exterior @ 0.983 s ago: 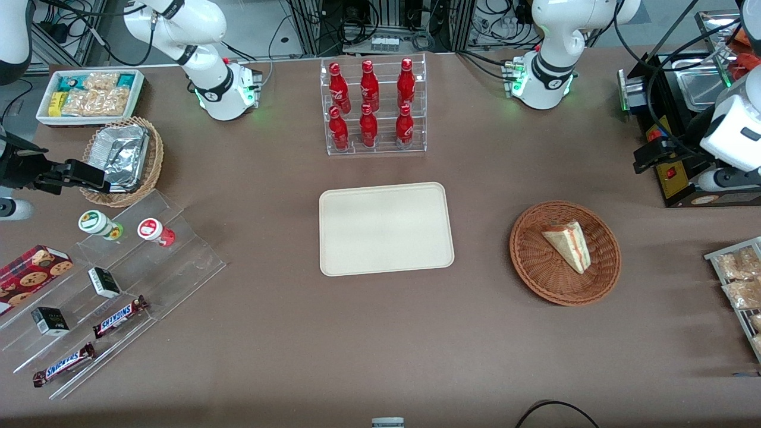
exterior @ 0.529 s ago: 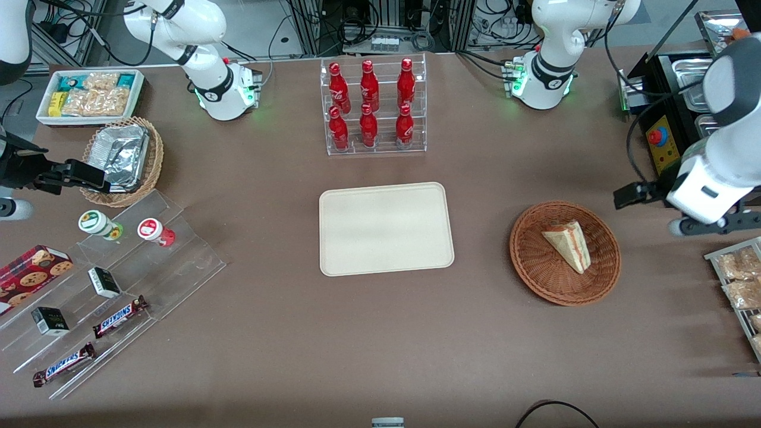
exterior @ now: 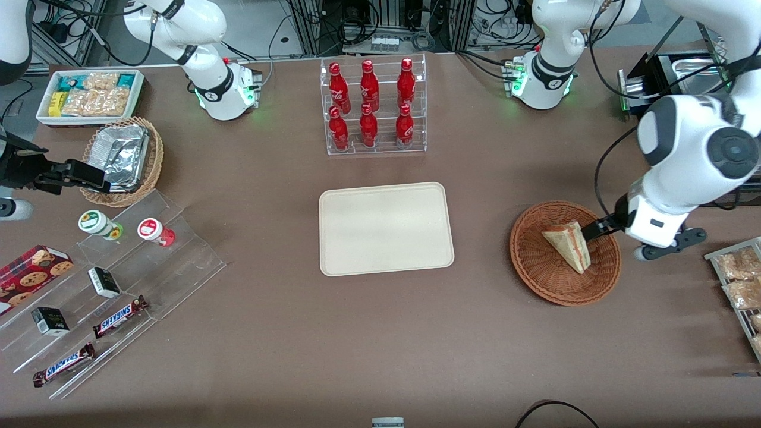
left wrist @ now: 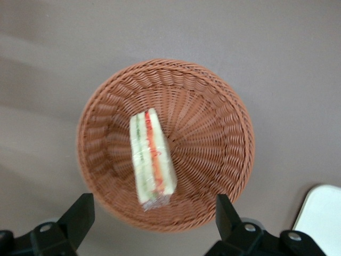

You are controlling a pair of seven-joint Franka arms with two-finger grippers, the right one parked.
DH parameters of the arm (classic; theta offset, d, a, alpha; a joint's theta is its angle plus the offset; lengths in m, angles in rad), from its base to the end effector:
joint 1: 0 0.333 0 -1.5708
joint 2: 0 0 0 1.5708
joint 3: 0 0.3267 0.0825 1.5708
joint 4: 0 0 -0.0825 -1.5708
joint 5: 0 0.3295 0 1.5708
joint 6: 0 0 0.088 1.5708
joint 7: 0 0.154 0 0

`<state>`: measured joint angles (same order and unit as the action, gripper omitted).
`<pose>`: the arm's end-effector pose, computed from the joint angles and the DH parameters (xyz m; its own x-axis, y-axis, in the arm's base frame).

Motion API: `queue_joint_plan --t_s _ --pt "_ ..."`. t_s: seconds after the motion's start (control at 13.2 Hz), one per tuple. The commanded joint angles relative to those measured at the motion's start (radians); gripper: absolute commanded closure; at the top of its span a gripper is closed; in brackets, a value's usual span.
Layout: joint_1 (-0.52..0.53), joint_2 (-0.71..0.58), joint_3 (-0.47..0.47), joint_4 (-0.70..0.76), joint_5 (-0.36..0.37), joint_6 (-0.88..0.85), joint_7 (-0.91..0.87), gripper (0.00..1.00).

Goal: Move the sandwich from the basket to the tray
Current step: 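Move the left gripper over the wicker basket toward the sandwich, then lower the left gripper and close it on the wrapped sandwich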

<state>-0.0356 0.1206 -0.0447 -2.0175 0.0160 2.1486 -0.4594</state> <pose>0.5315 -0.0410 0.3869 0.9320 0.3623 0.0131 0.3624 -0.9320 -0.0026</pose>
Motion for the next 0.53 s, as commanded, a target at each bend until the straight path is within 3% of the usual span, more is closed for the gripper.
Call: queue_joint_plan --t_s 0.0,0.45 --pt "-0.023 -0.030 0.003 -0.128 0.004 0.147 -0.077 0.00" --pt "-0.020 0.022 0.005 -0.207 0.009 0.241 -0.081 0.00"
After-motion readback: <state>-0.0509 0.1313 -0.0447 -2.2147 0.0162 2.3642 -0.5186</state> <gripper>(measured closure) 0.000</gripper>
